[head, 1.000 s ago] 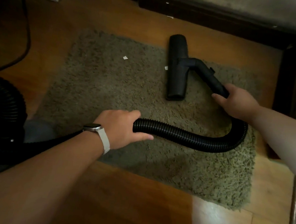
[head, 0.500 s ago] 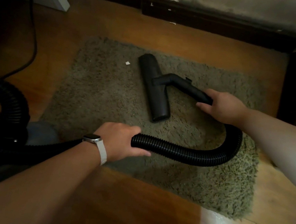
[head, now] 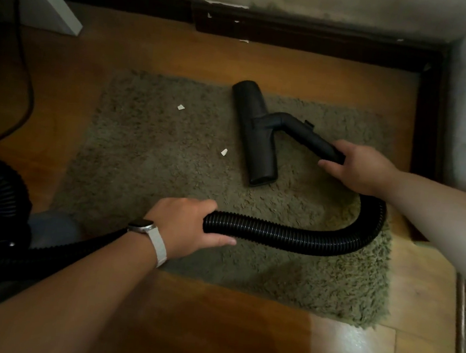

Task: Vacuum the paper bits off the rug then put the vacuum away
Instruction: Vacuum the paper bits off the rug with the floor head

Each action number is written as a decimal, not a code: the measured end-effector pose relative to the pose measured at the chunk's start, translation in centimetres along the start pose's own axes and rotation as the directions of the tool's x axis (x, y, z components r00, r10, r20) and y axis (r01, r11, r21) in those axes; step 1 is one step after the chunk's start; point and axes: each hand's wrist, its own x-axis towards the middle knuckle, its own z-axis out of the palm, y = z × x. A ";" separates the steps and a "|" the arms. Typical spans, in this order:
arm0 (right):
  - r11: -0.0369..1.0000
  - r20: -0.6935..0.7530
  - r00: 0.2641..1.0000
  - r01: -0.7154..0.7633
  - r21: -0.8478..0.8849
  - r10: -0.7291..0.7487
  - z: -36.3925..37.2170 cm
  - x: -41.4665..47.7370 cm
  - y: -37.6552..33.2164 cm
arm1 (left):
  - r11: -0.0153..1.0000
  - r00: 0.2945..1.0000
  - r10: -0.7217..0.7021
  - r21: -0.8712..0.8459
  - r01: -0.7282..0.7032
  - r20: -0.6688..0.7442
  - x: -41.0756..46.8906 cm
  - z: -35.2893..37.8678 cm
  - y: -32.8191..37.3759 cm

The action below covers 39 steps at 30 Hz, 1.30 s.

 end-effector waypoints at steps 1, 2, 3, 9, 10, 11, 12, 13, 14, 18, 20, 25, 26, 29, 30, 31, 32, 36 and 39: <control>0.999 0.023 0.999 0.032 -0.027 -0.032 0.0 0.1 -0.7 | 1.000 1.000 0.003 0.006 -0.003 0.009 -0.2 0.1 -0.2; 0.996 0.052 0.997 0.067 -0.056 -0.065 0.1 0.2 -1.5 | 1.000 1.000 0.010 0.012 -0.010 0.020 -0.5 0.3 -0.3; 0.991 0.086 0.992 0.104 -0.080 -0.097 0.2 0.4 -2.2 | 1.000 0.999 0.019 0.017 -0.020 0.036 -0.7 0.5 -0.4; 0.939 0.163 0.957 0.271 -0.209 -0.240 1.5 2.0 -6.6 | 1.000 0.994 0.018 0.013 -0.020 0.105 -2.0 1.6 -0.9; 0.931 0.158 0.953 0.289 -0.222 -0.258 1.7 2.2 -7.0 | 1.000 0.994 0.018 0.016 -0.019 0.105 -2.1 1.7 -1.1; 0.926 0.151 0.951 0.300 -0.228 -0.271 1.9 2.3 -7.2 | 1.000 0.995 0.019 0.017 -0.021 0.101 -2.2 1.8 -1.2; 0.926 0.147 0.951 0.302 -0.227 -0.274 2.0 2.4 -7.3 | 1.000 0.995 0.021 0.013 -0.022 0.094 -2.3 1.9 -1.3; 0.930 0.146 0.953 0.294 -0.220 -0.267 2.0 2.4 -7.1 | 1.000 0.996 0.023 0.004 -0.024 0.091 -2.3 2.0 -1.4; 0.938 0.148 0.956 0.279 -0.207 -0.252 1.9 2.4 -6.8 | 1.000 0.995 0.026 -0.007 -0.026 0.092 -2.2 2.0 -1.4; 0.975 0.119 0.977 0.191 -0.115 -0.178 1.4 2.2 -4.8 | 1.000 0.996 0.014 -0.021 -0.012 0.085 -1.8 1.8 -1.4; 0.987 0.071 0.987 0.148 -0.068 -0.143 1.3 2.1 -3.7 | 1.000 0.997 -0.003 -0.016 0.004 0.074 -1.5 1.6 -1.5; 1.000 -0.005 1.000 0.024 0.011 -0.023 0.7 1.6 -1.7 | 1.000 0.999 -0.008 -0.026 0.009 0.045 -1.1 1.3 -1.4; 1.000 -0.019 1.000 0.010 0.016 -0.009 0.7 1.5 -1.6 | 0.999 0.999 -0.010 -0.030 0.011 0.039 -1.1 1.3 -1.5; 1.000 -0.036 0.999 0.006 0.015 -0.005 0.6 1.4 -1.6 | 0.999 0.999 -0.021 -0.049 0.022 0.028 -1.1 1.0 -1.5; 1.000 -0.037 0.999 0.009 0.008 -0.009 0.5 1.5 -1.8 | 0.998 1.000 -0.018 -0.051 0.019 0.023 -1.1 0.9 -1.5; 1.000 -0.035 0.999 0.017 -0.002 -0.017 0.5 1.5 -2.1 | 0.998 1.000 -0.012 -0.053 0.013 0.018 -1.1 0.9 -1.5; 1.000 -0.031 0.999 0.027 -0.013 -0.027 0.4 1.6 -2.5 | 0.998 1.000 -0.006 -0.055 0.007 0.012 -1.1 0.9 -1.6; 0.995 0.020 0.995 0.096 -0.030 -0.095 0.8 1.9 -4.3 | 0.998 1.000 0.012 -0.055 -0.012 0.006 -1.5 1.5 -2.2; 0.985 0.085 0.987 0.144 -0.096 -0.136 1.2 2.5 -6.0 | 0.998 0.999 0.042 -0.043 -0.043 -0.010 -2.2 2.2 -2.4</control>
